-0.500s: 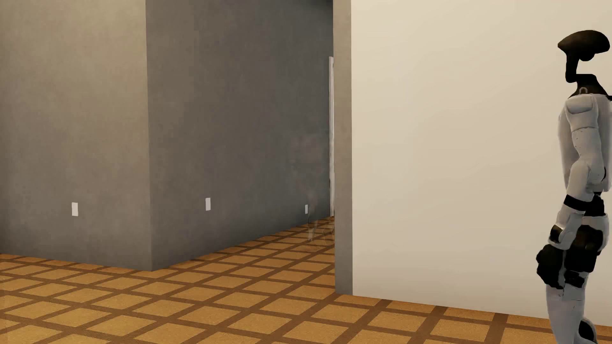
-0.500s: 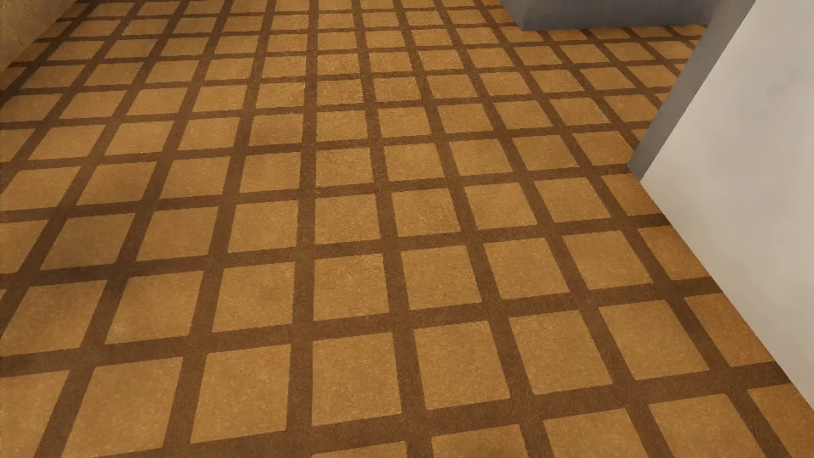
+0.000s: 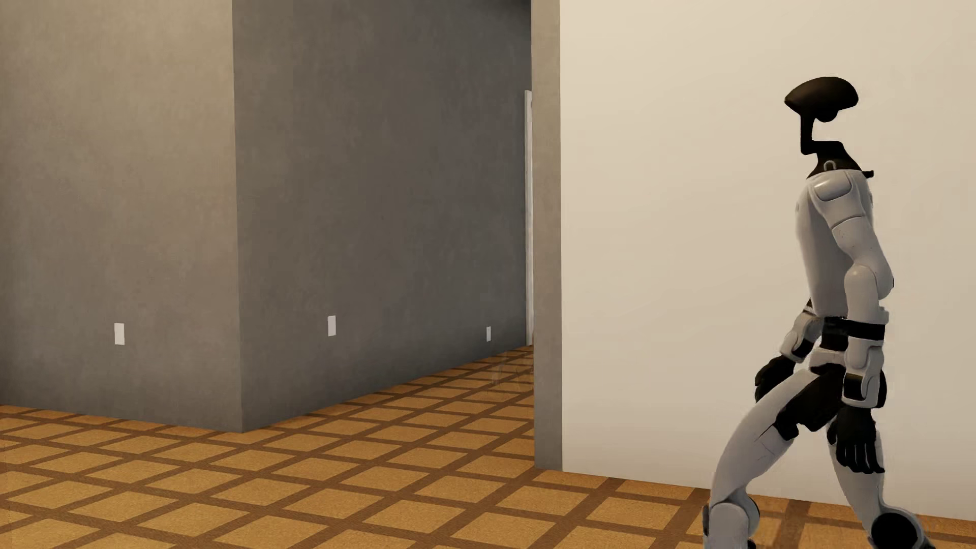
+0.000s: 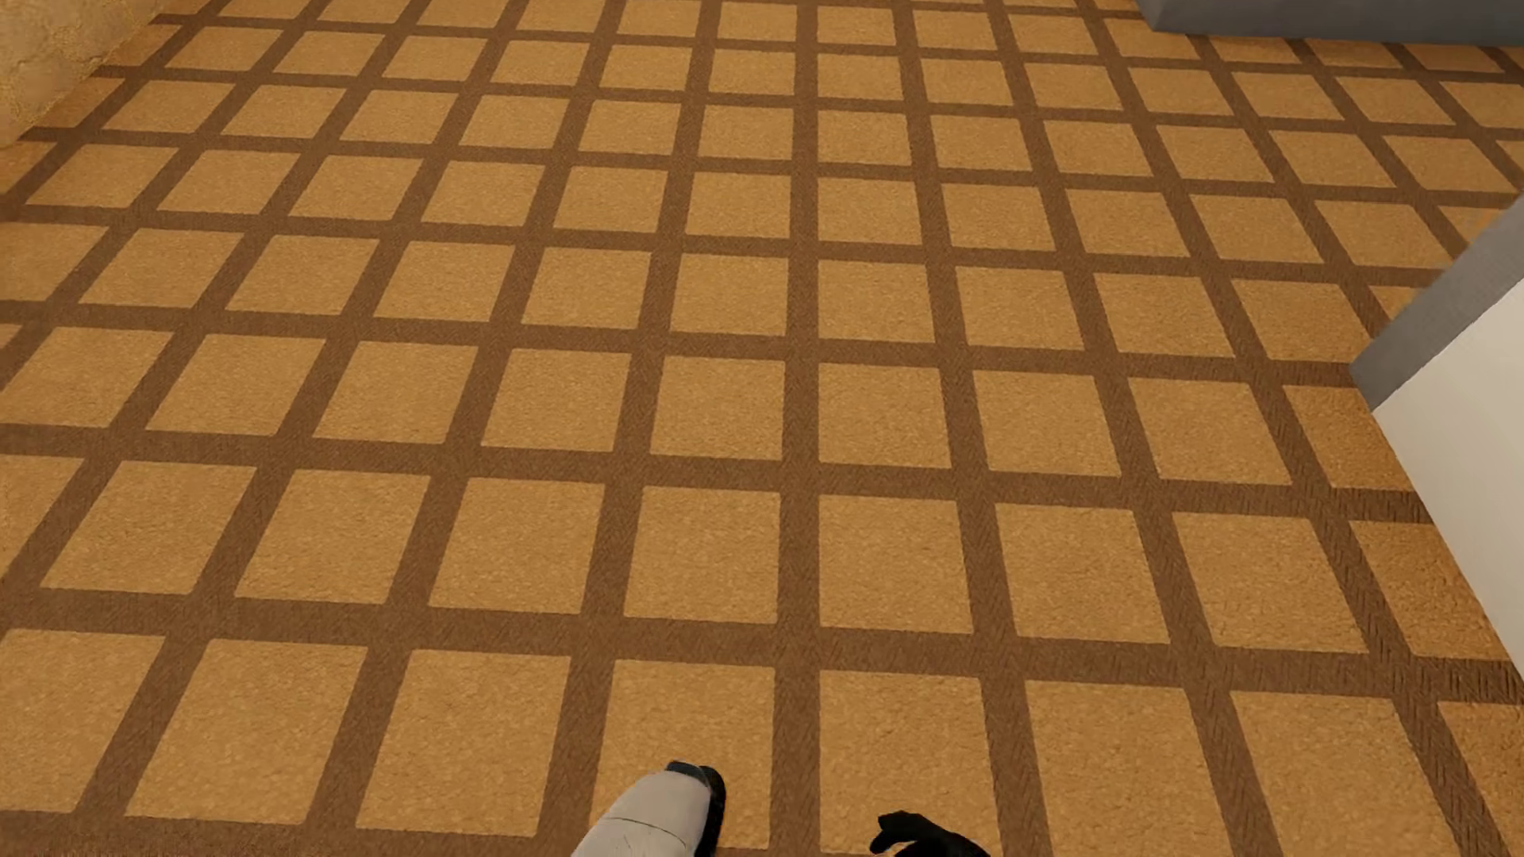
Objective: Go around the corner
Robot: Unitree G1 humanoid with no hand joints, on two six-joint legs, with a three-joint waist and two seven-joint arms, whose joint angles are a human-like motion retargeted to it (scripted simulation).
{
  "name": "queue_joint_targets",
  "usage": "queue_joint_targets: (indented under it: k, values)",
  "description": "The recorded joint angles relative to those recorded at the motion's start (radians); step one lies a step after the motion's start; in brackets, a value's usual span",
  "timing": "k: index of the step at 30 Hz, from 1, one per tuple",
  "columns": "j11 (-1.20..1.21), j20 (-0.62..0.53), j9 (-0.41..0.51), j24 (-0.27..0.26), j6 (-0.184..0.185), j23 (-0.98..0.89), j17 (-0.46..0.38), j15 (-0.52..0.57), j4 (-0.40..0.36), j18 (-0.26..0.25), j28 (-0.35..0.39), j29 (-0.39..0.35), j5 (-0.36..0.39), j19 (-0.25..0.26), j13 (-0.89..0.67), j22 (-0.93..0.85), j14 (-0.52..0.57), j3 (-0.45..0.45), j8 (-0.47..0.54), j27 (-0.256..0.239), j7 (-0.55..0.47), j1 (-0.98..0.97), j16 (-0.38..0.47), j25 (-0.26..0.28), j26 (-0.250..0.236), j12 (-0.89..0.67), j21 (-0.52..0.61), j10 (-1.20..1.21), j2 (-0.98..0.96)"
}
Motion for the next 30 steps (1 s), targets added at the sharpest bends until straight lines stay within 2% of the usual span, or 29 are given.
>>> queue_joint_targets:
  k: [2, 3, 4, 6, 7, 8, 9, 10, 11, 12, 13, 14, 15, 17, 18, 19, 20, 21, 22, 23, 24, 25, 26, 27, 28, 30]
  values:
    - [-0.002, -0.002, 0.003, 0.000, -0.001, 0.016, 0.001, 0.020, 0.005, 0.000, 0.000, 0.000, -0.019, 0.000, 0.004, 0.004, -0.008, 0.034, 0.000, 0.000, 0.000, -0.029, 0.002, 0.000, 0.000, 0.011, -0.001, 0.052, 0.065]
    - [0.024, -0.015, 0.001, 0.000, -0.014, 0.031, -0.004, 0.066, 0.000, 0.000, 0.000, 0.000, -0.039, 0.000, 0.008, 0.006, -0.011, 0.061, 0.000, 0.000, 0.000, -0.051, 0.011, 0.000, 0.000, 0.008, 0.043, 0.138, 0.075]
    - [0.070, -0.041, -0.003, 0.000, -0.040, 0.070, 0.015, 0.157, -0.018, 0.000, 0.000, 0.000, -0.072, 0.000, 0.026, 0.025, -0.036, 0.074, 0.000, 0.000, 0.000, -0.057, 0.013, 0.000, 0.000, -0.003, 0.043, 0.203, 0.070]
    - [0.300, -0.005, -0.017, 0.000, -0.038, 0.076, 0.025, 0.455, -0.046, 0.000, 0.000, 0.000, -0.097, 0.000, 0.109, 0.024, -0.122, 0.053, 0.000, 0.000, 0.000, 0.019, 0.008, 0.000, 0.000, -0.009, 0.037, 0.268, 0.010]
    - [0.480, 0.017, -0.006, 0.000, -0.038, 0.085, 0.017, 0.581, -0.076, 0.000, 0.000, 0.000, -0.101, 0.000, 0.122, 0.019, -0.157, -0.003, 0.000, 0.000, 0.000, 0.074, 0.002, 0.000, 0.000, -0.022, 0.080, 0.261, -0.068]
    - [0.713, 0.025, -0.010, 0.000, -0.032, 0.068, 0.008, 0.594, -0.090, 0.000, 0.000, 0.000, -0.104, 0.000, 0.148, -0.011, -0.199, -0.035, 0.000, 0.000, 0.000, 0.112, -0.008, 0.000, 0.000, -0.039, 0.070, 0.255, -0.204]
    - [0.873, 0.022, 0.001, 0.000, -0.021, 0.102, 0.006, 0.577, -0.096, 0.000, 0.000, 0.000, -0.097, 0.000, 0.157, -0.040, -0.220, -0.071, 0.000, 0.000, 0.000, 0.206, -0.004, 0.000, 0.000, -0.050, 0.113, 0.215, -0.301]
    - [0.942, 0.041, 0.013, 0.000, 0.001, 0.111, 0.014, 0.574, -0.095, 0.000, 0.000, 0.000, -0.069, 0.000, 0.181, -0.083, -0.222, -0.153, 0.000, 0.000, 0.000, 0.288, -0.008, 0.000, 0.000, -0.066, 0.062, 0.162, -0.404]
    - [0.915, 0.033, 0.012, 0.000, 0.017, 0.092, 0.003, 0.579, -0.094, 0.000, 0.000, 0.000, -0.056, 0.000, 0.213, -0.127, -0.228, -0.217, 0.000, 0.000, 0.000, 0.367, -0.002, 0.000, 0.000, -0.085, 0.041, 0.103, -0.506]
    - [0.786, 0.060, 0.016, 0.000, 0.036, 0.107, 0.001, 0.641, -0.082, 0.000, 0.000, 0.000, -0.036, 0.000, 0.234, -0.157, -0.235, -0.279, 0.000, 0.000, 0.000, 0.475, -0.001, 0.000, 0.000, -0.089, 0.032, 0.030, -0.571]
    - [0.597, 0.069, 0.027, 0.000, 0.048, 0.120, -0.013, 0.742, -0.072, 0.000, 0.000, 0.000, -0.021, 0.000, 0.243, -0.210, -0.241, -0.325, 0.000, 0.000, 0.000, 0.578, 0.012, 0.000, 0.000, -0.096, 0.090, -0.036, -0.611]
    - [0.411, 0.084, 0.022, 0.000, 0.056, 0.118, -0.019, 0.796, -0.061, 0.000, 0.000, 0.000, -0.025, 0.000, 0.259, -0.238, -0.265, -0.370, 0.000, 0.000, 0.000, 0.643, 0.018, 0.000, 0.000, -0.112, 0.089, -0.066, -0.662]
    - [0.232, 0.087, 0.014, 0.000, 0.057, 0.109, -0.024, 0.731, -0.057, 0.000, 0.000, 0.000, -0.028, 0.000, 0.279, -0.266, -0.304, -0.406, 0.000, 0.000, 0.000, 0.706, 0.030, 0.000, 0.000, -0.132, 0.084, -0.100, -0.697]
    - [0.043, 0.095, -0.008, 0.000, 0.061, 0.140, -0.020, 0.276, -0.060, 0.000, 0.000, 0.000, -0.026, 0.000, 0.299, -0.282, -0.385, -0.427, 0.000, 0.000, 0.000, 0.818, 0.046, 0.000, 0.000, -0.178, 0.091, -0.124, -0.734]
    - [0.056, 0.120, -0.011, 0.000, 0.063, 0.147, -0.020, 0.225, -0.057, 0.000, 0.000, 0.000, -0.037, 0.000, 0.304, -0.271, -0.400, -0.458, 0.000, 0.000, 0.000, 0.844, 0.040, 0.000, 0.000, -0.186, 0.111, -0.109, -0.757]
    - [0.076, 0.130, -0.003, 0.000, 0.075, 0.159, -0.015, 0.405, -0.044, 0.000, 0.000, 0.000, -0.021, 0.000, 0.308, -0.253, -0.377, -0.477, 0.000, 0.000, 0.000, 0.876, 0.035, 0.000, 0.000, -0.186, 0.125, -0.077, -0.776]
    - [0.157, 0.147, -0.009, 0.000, 0.096, 0.160, -0.015, 0.643, -0.024, 0.000, 0.000, 0.000, -0.007, 0.000, 0.313, -0.227, -0.293, -0.487, 0.000, 0.000, 0.000, 0.885, 0.019, 0.000, 0.000, -0.178, 0.128, -0.030, -0.820]
    - [0.244, 0.158, -0.003, 0.000, 0.127, 0.176, -0.013, 0.755, 0.010, 0.000, 0.000, 0.000, 0.020, 0.000, 0.306, -0.193, -0.142, -0.495, 0.000, 0.000, 0.000, 0.878, -0.003, 0.000, 0.000, -0.151, 0.142, 0.072, -0.821]
    - [0.282, 0.139, -0.005, 0.000, 0.142, 0.187, -0.015, 0.753, 0.033, 0.000, 0.000, 0.000, 0.051, 0.000, 0.305, -0.156, 0.061, -0.471, 0.000, 0.000, 0.000, 0.842, -0.018, 0.000, 0.000, -0.119, 0.147, 0.238, -0.769]
    - [0.307, 0.124, -0.014, 0.000, 0.141, 0.191, -0.006, 0.735, 0.045, 0.000, 0.000, 0.000, 0.082, 0.000, 0.305, -0.141, 0.188, -0.440, 0.000, 0.000, 0.000, 0.742, -0.025, 0.000, 0.000, -0.088, 0.115, 0.445, -0.724]
    - [0.297, 0.078, -0.001, 0.000, 0.149, 0.163, -0.014, 0.684, 0.067, 0.000, 0.000, 0.000, 0.106, 0.000, 0.291, -0.127, 0.112, -0.406, 0.000, 0.000, 0.000, 0.650, -0.024, 0.000, 0.000, -0.070, 0.118, 0.646, -0.643]
    - [0.265, 0.057, 0.010, 0.000, 0.140, 0.147, -0.016, 0.610, 0.074, 0.000, 0.000, 0.000, 0.104, 0.000, 0.270, -0.123, -0.054, -0.354, 0.000, 0.000, 0.000, 0.560, -0.023, 0.000, 0.000, -0.050, 0.109, 0.761, -0.543]
    - [0.225, 0.041, 0.013, 0.000, 0.109, 0.127, -0.019, 0.542, 0.060, 0.000, 0.000, 0.000, 0.087, 0.000, 0.238, -0.106, -0.166, -0.291, 0.000, 0.000, 0.000, 0.468, -0.015, 0.000, 0.000, -0.034, 0.122, 0.795, -0.447]
    - [0.189, 0.060, 0.000, 0.000, 0.082, 0.114, -0.018, 0.469, 0.056, 0.000, 0.000, 0.000, 0.073, 0.000, 0.201, -0.088, -0.217, -0.225, 0.000, 0.000, 0.000, 0.377, -0.014, 0.000, 0.000, -0.011, 0.114, 0.741, -0.375]
    - [0.134, 0.046, 0.002, 0.000, 0.063, 0.077, -0.039, 0.385, 0.058, 0.000, 0.000, 0.000, 0.057, 0.000, 0.163, -0.091, -0.223, -0.164, 0.000, 0.000, 0.000, 0.330, -0.005, 0.000, 0.000, 0.017, 0.149, 0.613, -0.272]
    - [0.049, 0.058, -0.002, 0.000, 0.028, 0.037, -0.053, 0.237, 0.065, 0.000, 0.000, 0.000, 0.022, 0.000, 0.095, -0.068, -0.159, -0.093, 0.000, 0.000, 0.000, 0.252, 0.013, 0.000, 0.000, 0.048, 0.103, 0.280, -0.108]
